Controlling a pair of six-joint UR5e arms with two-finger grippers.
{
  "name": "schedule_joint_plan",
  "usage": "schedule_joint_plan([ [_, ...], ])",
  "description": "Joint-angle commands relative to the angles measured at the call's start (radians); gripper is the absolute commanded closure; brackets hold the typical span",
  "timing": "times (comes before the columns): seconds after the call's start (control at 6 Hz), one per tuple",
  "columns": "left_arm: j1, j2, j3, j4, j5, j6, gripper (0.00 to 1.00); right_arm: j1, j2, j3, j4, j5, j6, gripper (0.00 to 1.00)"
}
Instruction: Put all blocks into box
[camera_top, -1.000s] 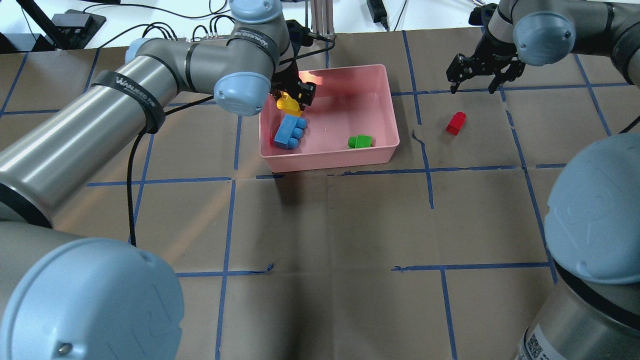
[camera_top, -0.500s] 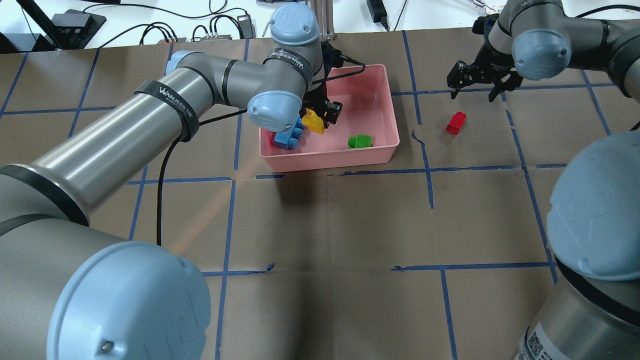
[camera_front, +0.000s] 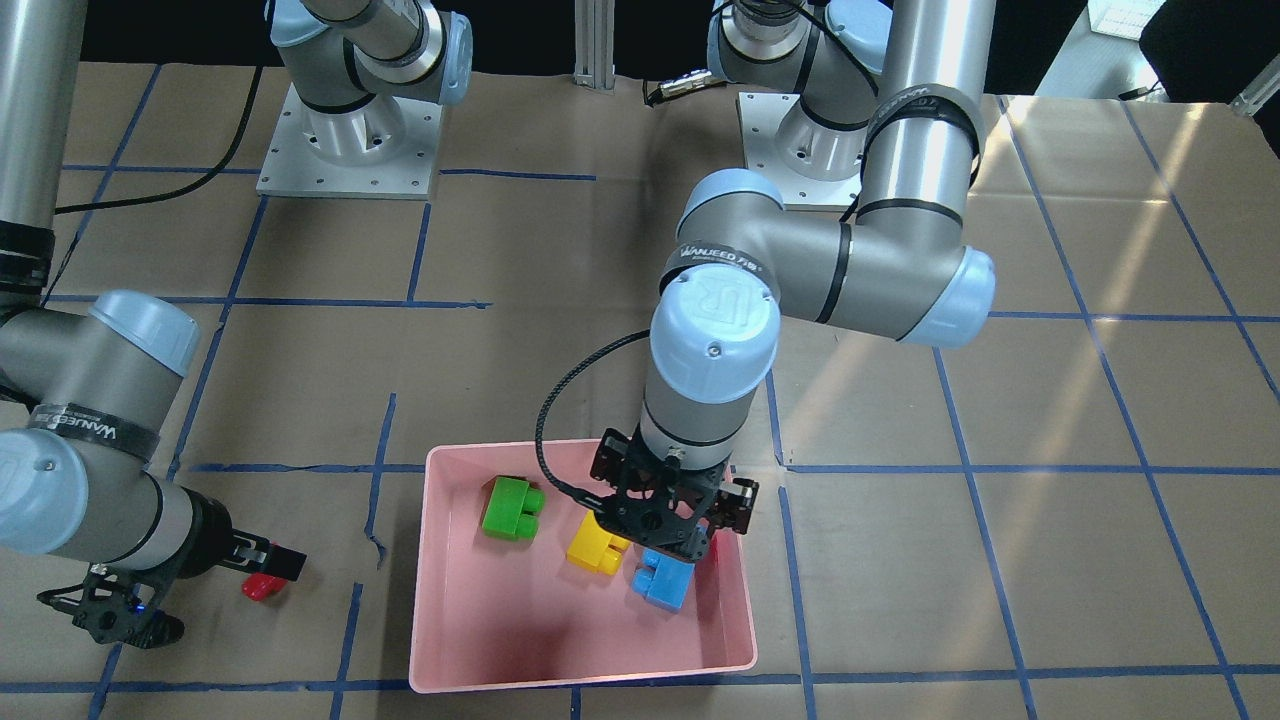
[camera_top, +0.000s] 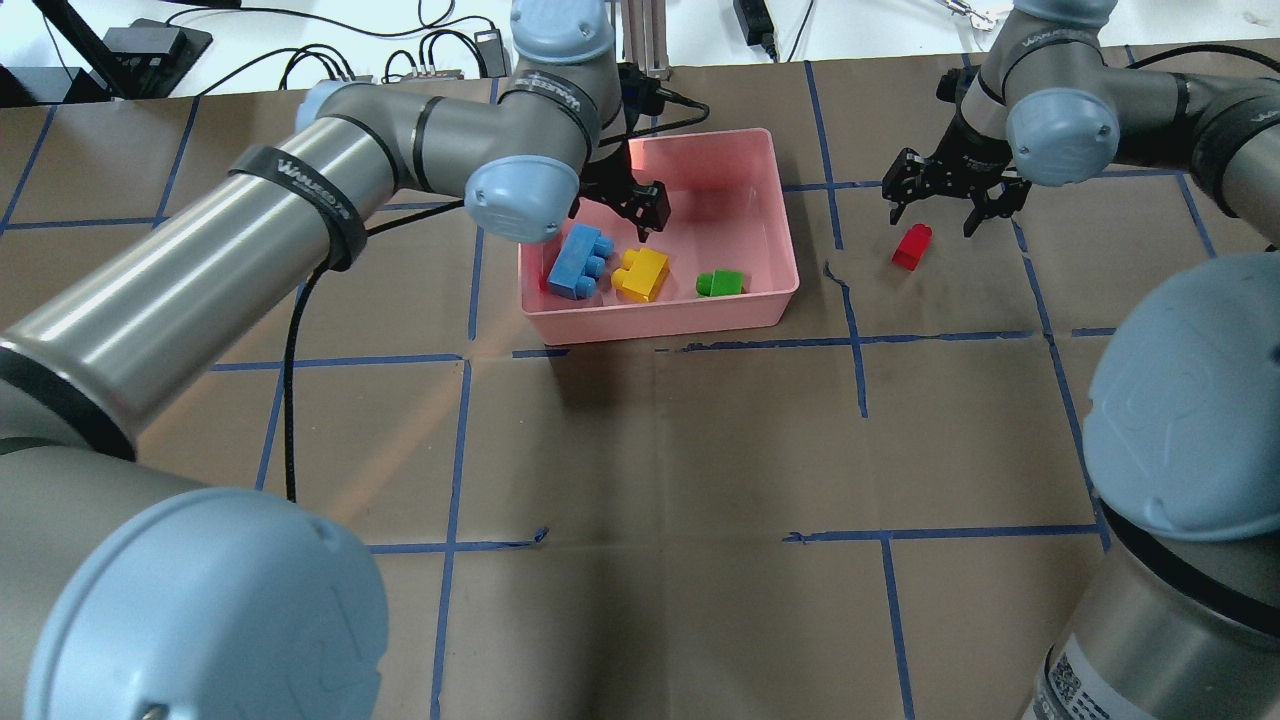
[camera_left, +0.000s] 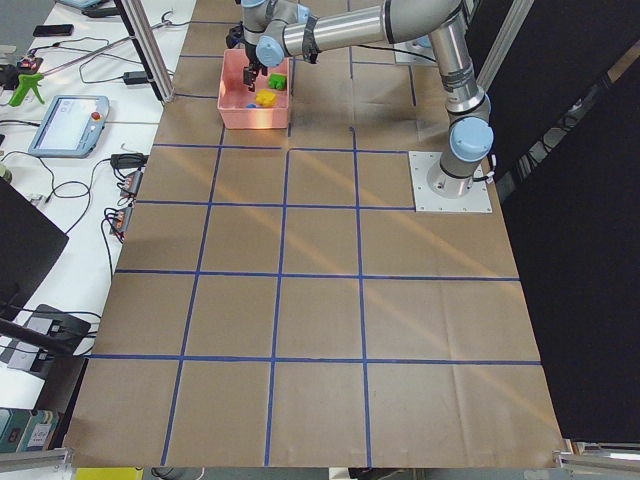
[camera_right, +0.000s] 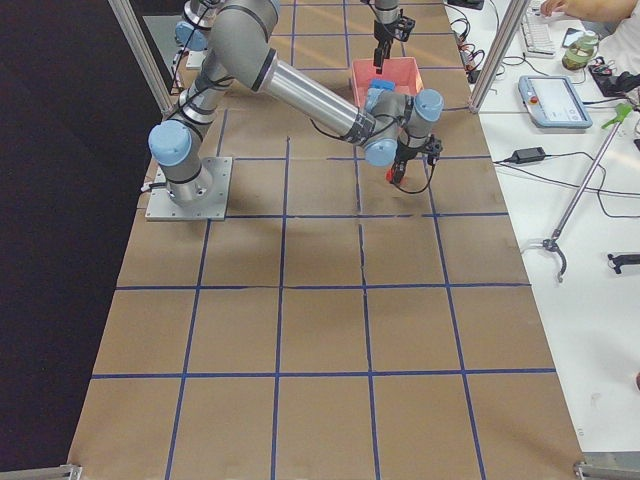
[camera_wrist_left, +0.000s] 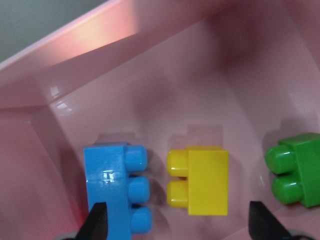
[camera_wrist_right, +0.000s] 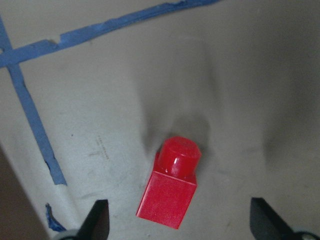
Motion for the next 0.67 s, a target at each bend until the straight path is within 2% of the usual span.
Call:
schedule_joint_plan([
  [0.0, 0.034, 0.150, -0.024, -0.180, 0.001, -0.007, 0.01, 0.001, 0.018, 0.052, -0.082, -0.001, 0.043, 0.01],
  [0.17, 0.034, 0.215, -0.028, -0.201, 0.001, -0.010, 0.01, 0.001, 0.018, 0.051, -0.099, -0.002, 0.040, 0.31],
  [0.33, 0.041, 0.279, -0.054, -0.251, 0.005, -0.017, 0.01, 0.001, 0.015, 0.046, -0.097, -0.004, 0.034, 0.54],
  [0.5, 0.065, 0.340, -0.112, -0.264, 0.008, -0.021, 0.01, 0.001, 0.012, 0.045, -0.095, -0.004, 0.033, 0.65],
])
